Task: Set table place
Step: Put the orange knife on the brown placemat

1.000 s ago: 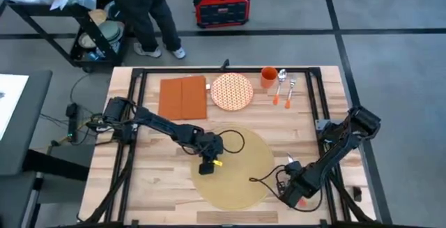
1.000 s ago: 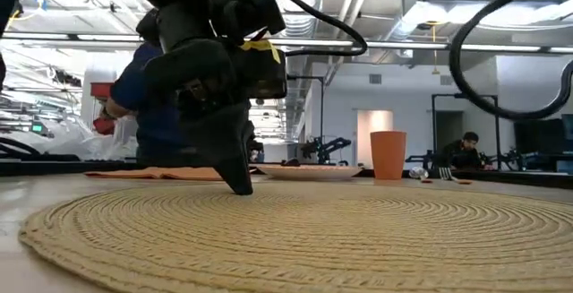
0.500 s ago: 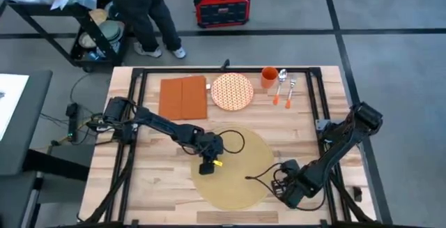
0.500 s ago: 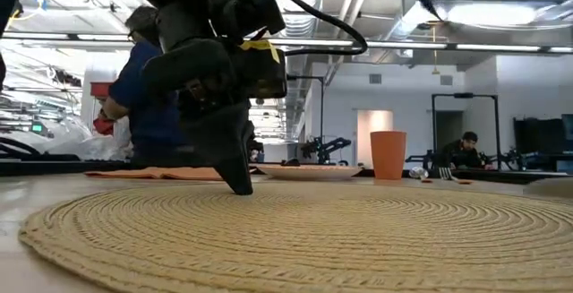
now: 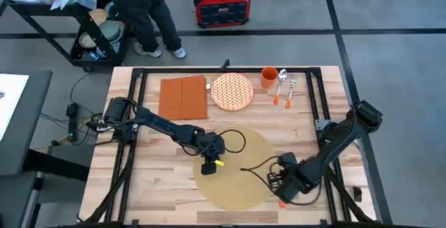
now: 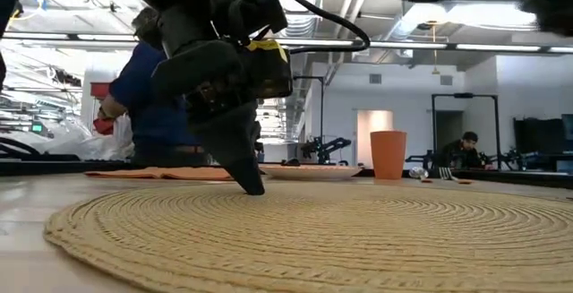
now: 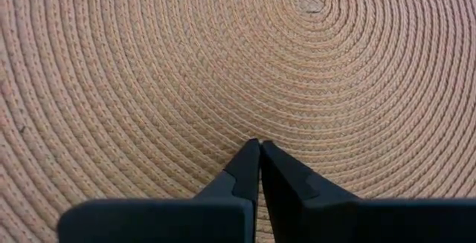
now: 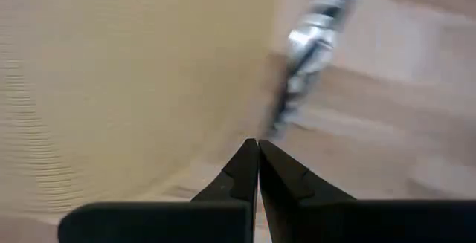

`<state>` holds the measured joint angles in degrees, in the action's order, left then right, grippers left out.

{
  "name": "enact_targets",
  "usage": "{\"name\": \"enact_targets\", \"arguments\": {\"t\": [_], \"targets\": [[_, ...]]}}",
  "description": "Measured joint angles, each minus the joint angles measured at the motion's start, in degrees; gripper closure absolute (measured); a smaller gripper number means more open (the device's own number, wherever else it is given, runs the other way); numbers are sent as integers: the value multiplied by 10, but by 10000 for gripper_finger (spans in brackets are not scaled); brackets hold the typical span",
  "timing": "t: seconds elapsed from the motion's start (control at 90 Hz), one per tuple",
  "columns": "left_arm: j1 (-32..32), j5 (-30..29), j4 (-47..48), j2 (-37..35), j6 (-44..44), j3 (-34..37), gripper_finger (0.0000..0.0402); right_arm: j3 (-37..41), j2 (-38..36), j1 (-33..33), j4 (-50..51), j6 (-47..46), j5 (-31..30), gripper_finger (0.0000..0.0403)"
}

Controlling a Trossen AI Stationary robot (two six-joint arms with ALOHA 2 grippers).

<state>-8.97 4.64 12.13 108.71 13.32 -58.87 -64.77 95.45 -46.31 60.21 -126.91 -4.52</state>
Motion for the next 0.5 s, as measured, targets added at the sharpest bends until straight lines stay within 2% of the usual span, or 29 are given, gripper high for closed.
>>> {"name": "enact_targets", "arguments": {"t": [0.067,0.167,0.322,0.5], "targets": [[0,0,1,0,0,0,402,0,7,-20,-6,-2,17,401],[0,-1,1,0,0,0,402,-1,21,-25,-74,21,23,385],[0,-1,1,0,-1,0,402,-1,73,-21,-163,16,22,322],[0,-1,1,0,-2,0,402,-2,106,-16,-156,9,57,254]]}}
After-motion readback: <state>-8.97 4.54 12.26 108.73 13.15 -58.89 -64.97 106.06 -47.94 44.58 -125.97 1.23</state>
